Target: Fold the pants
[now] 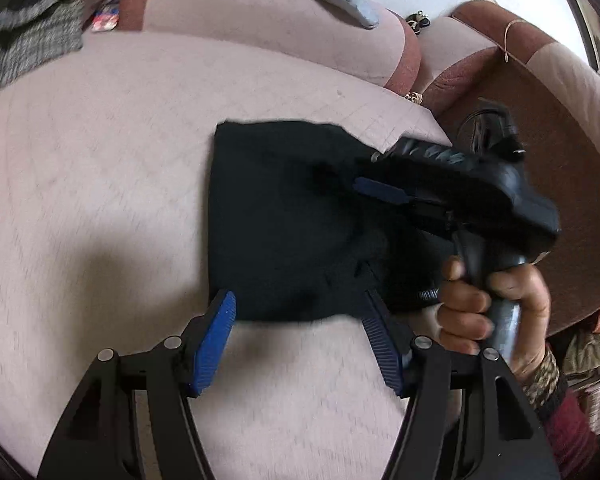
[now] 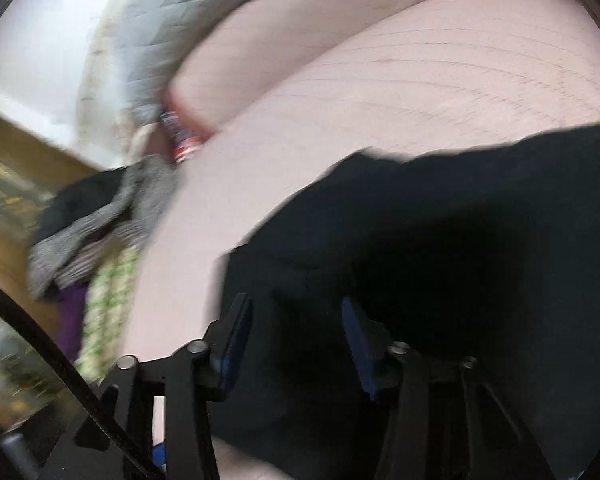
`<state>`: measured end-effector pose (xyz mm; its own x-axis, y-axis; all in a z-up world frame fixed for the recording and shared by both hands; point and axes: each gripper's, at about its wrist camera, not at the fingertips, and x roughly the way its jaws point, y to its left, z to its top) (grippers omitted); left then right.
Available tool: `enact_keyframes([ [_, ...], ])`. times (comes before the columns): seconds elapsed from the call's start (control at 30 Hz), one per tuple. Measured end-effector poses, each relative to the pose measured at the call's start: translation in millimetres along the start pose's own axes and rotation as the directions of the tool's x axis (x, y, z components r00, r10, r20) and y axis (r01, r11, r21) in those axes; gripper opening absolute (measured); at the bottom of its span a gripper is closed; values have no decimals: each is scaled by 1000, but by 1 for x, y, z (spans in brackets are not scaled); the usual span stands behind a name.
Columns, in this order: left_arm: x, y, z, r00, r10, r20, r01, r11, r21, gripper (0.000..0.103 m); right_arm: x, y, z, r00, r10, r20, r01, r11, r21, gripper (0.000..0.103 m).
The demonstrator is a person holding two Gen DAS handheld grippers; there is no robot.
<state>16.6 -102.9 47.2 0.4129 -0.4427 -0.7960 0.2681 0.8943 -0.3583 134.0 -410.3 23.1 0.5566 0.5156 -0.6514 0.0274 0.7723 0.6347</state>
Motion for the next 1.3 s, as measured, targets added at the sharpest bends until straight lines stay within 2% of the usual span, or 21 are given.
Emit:
enact_keyframes([
  [0.03, 9, -1, 7, 1000, 15, -9, -15, 1000, 16, 66, -2, -4, 4, 998, -53, 26, 53, 999, 0, 33],
  [0.07, 19, -1, 10, 999, 41, -31, -40, 999, 28, 66, -9, -8, 5, 986, -155, 58, 155, 988, 7, 35],
  [0.1, 27, 0, 13, 995, 70, -68, -68, 997, 33, 65, -24, -13, 4, 973, -202, 110, 200, 979, 30, 36],
  [0.17, 25, -1, 17, 996, 33, -83, -32, 999, 18, 65, -58, -26, -4, 972, -173, 160, 160, 983, 89, 37],
  [0.23, 17, -9, 24, 997, -20, -74, 22, 999, 28, 65, -102, -40, -22, 956, -147, 256, 113, 984, 140, 48],
  [0.27, 13, -15, 29, 997, -40, -67, 43, 998, 38, 65, -130, -50, -30, 932, -168, 322, 119, 979, 166, 57],
  [0.3, 10, -26, 38, 996, -65, -58, 68, 996, 55, 65, -158, -61, -41, 892, -220, 396, 148, 968, 204, 62],
  [0.33, 10, -34, 44, 995, -79, -56, 83, 994, 68, 66, -182, -72, -53, 846, -282, 452, 184, 951, 249, 62],
  [0.4, 15, -57, 60, 991, -111, -69, 117, 988, 102, 66, -208, -88, -71, 787, -373, 492, 235, 918, 320, 62],
  [0.47, 26, -87, 78, 985, -140, -103, 154, 977, 146, 67, -219, -103, -85, 757, -432, 491, 259, 887, 383, 62],
  [0.5, 33, -104, 86, 980, -156, -126, 177, 968, 176, 67, -220, -110, -91, 754, -450, 479, 264, 875, 407, 62],
  [0.57, 46, -134, 98, 975, -161, -153, 193, 953, 232, 67, -216, -120, -94, 774, -455, 440, 268, 865, 423, 62],
  [0.63, 65, -169, 107, 969, -159, -187, 211, 928, 306, 67, -206, -126, -95, 814, -411, 410, 225, 874, 431, 62],
  [0.8, 120, -242, 118, 946, -155, -285, 269, 865, 423, 67, -192, -143, -90, 863, -342, 371, 160, 883, 442, 61],
  [1.0, 202, -289, 119, 895, -125, -428, 334, 825, 456, 71, -184, -162, -78, 888, -257, 381, 66, 892, 448, 61],
  [1.13, 225, -300, 112, 881, -108, -461, 353, 799, 487, 89, -179, -158, -71, 894, -234, 382, 55, 904, 424, 61],
  [1.17, 226, -302, 112, 879, -104, -466, 356, 793, 494, 90, -177, -158, -70, 898, -221, 381, 45, 907, 419, 56],
  [1.2, 226, -304, 110, 879, -92, -467, 353, 785, 509, 89, -174, -157, -69, 904, -205, 375, 35, 910, 412, 43],
  [1.23, 224, -306, 108, 888, -65, -455, 334, 771, 541, 75, -172, -158, -70, 911, -183, 369, 17, 911, 411, 35],
  [1.27, 221, -308, 106, 903, -28, -429, 301, 753, 585, 54, -169, -159, -70, 918, -143, 370, -25, 910, 415, 25],
  [1.3, 217, -308, 103, 916, 9, -402, 269, 730, 629, 45, -168, -161, -71, 920, -102, 378, -72, 905, 420, 24],
])
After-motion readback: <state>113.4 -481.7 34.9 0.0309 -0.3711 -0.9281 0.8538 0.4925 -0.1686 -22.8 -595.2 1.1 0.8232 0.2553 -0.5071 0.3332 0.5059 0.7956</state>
